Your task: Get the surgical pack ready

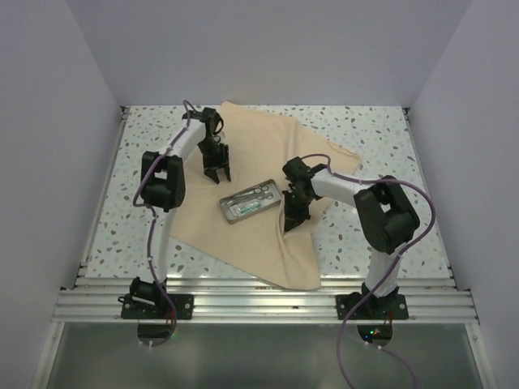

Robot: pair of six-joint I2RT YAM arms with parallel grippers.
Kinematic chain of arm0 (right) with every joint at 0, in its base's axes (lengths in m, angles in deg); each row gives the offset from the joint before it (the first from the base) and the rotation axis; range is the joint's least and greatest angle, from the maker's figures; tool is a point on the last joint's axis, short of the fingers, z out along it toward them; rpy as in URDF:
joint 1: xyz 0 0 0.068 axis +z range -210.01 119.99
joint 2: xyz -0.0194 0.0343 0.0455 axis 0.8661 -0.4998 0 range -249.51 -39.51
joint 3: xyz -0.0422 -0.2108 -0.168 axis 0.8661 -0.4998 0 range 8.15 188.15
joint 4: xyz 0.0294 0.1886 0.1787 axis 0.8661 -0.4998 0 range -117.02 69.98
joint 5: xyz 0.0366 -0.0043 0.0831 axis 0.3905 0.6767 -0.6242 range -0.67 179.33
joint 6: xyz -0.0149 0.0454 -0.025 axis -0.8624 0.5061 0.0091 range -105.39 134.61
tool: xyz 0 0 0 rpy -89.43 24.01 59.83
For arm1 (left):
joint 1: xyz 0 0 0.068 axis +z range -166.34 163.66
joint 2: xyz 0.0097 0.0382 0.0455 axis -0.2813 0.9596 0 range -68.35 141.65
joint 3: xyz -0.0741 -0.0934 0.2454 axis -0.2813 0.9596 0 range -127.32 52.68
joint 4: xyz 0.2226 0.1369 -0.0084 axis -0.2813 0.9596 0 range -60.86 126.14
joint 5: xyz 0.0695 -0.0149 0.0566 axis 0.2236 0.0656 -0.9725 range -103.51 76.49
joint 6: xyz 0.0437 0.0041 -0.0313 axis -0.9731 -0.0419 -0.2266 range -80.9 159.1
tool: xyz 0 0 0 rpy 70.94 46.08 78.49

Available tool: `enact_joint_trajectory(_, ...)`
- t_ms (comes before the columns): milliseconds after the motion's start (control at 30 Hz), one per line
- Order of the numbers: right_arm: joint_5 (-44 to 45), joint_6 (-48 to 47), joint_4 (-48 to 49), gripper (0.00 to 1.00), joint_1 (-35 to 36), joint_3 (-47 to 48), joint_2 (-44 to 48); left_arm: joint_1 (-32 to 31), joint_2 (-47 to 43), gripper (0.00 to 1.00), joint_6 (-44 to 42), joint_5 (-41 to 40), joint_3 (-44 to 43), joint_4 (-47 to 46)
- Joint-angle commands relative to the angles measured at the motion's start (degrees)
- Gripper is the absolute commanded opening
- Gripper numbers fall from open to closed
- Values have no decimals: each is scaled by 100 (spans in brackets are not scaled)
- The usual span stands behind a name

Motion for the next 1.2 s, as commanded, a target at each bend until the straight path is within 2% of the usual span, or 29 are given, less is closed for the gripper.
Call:
enact_joint_trajectory(0, -368, 171, -200, 0, 231, -143, -397, 160, 977, 49, -17, 452, 47, -1921)
enact_joint_trajectory(200, 96, -119, -533, 0, 187, -196, -265, 609, 363, 48, 185, 163, 600, -2316)
enact_joint_trajectory(333, 773, -558, -1095, 2, 143, 189, -98, 644, -601, 48, 326, -31, 1188, -2676)
enact_joint_trajectory(400, 1203, -716, -1516, 8, 38, 427, 77, 636, -1033, 49, 492, -285, 1740, -2886)
enact_joint_trajectory(533, 1757, -979, -2009, 28, -445, 1103, 394, 636, -2262, 49, 651, -1250, 2533, -3019)
enact_joint_trajectory(567, 1872, -1041, -2054, 39, -620, 1218, 420, 636, -2457, 49, 634, -1322, 2709, -3107)
enact_joint_trajectory(600, 1934, -1164, -2037, 43, -717, 1306, 429, 636, -2651, 49, 634, -1375, 3058, -3256)
enact_joint_trajectory(700, 1987, -1375, -1810, 47, -1060, 1465, 211, 636, -3371, 50, 669, -1587, 3613, -3310)
enact_joint_trajectory(833, 1104, -1762, -1291, 52, -1114, 1562, 95, 618, -3750, 49, 774, -1429, 4274, -3205)
enact_joint_trajectory(867, 900, -1780, -1142, 55, -1096, 1553, 139, 609, -3821, 48, 792, -1428, 4579, -3222)
enact_joint_trajectory(900, 767, -1754, -845, 64, -1079, 1536, 183, 609, -3996, 48, 809, -1428, 4730, -3248)
enact_joint_trajectory(1000, 388, -1631, -429, 72, -974, 1702, 245, 609, -4260, 49, 853, -1428, 5311, -3494)
enact_joint_trajectory(1167, 624, -1719, -375, 73, -385, 2282, -167, 609, -3972, 46, 889, -1490, 5549, -3345)
